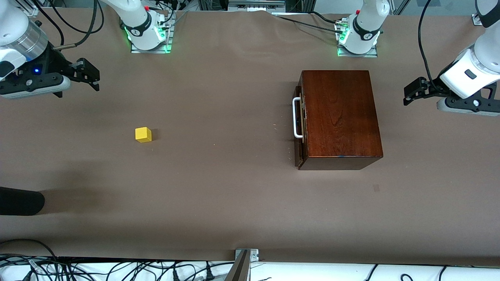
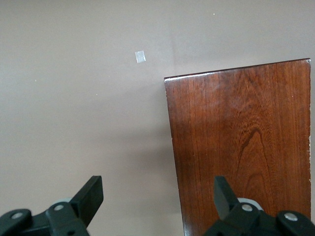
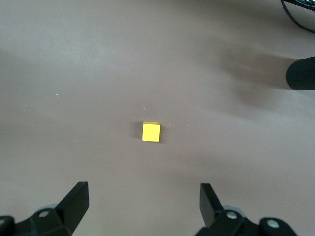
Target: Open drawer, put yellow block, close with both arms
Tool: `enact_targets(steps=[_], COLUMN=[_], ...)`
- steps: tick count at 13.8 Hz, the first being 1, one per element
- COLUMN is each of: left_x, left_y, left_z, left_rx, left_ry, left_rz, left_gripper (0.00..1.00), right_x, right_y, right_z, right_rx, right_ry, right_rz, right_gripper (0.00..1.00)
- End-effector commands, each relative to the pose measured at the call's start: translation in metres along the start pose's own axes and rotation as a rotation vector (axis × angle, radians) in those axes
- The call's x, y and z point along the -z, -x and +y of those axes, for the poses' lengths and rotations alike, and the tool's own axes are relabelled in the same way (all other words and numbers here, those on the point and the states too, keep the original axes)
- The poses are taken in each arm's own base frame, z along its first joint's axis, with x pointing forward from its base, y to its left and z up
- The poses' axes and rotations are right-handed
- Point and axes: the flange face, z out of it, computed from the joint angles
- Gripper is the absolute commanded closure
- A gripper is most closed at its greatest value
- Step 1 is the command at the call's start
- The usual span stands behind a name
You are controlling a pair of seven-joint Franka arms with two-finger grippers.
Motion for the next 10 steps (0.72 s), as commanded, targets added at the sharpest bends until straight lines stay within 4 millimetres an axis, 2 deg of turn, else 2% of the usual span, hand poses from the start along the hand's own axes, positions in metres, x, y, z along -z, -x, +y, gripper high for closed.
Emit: enact_targets(steps=[1, 8, 10], left_x=[0.0066, 0.0011, -0.0027], left_y=[-0.0022, -0.0043, -0.0007], left_z=[-0.0014, -0.0023, 0.0063], left_rx=[0.007, 0.007, -0.005], left_ry=[0.018, 0.013, 0.013], left_rz=[0.000, -0.015, -0.055], left_gripper=[0.00, 0.00, 0.00], right_x=[0.0049, 0.0050, 0.0051], right_y=[-0.0002, -0.0004, -0.0005], right_z=[0.0010, -0.0017, -0.0008], right_rx=[-0.013, -0.010, -0.011], right_ry=[-0.005, -0.006, -0.006], right_rz=[0.006, 0.007, 0.008], right_gripper=[0.00, 0.00, 0.00])
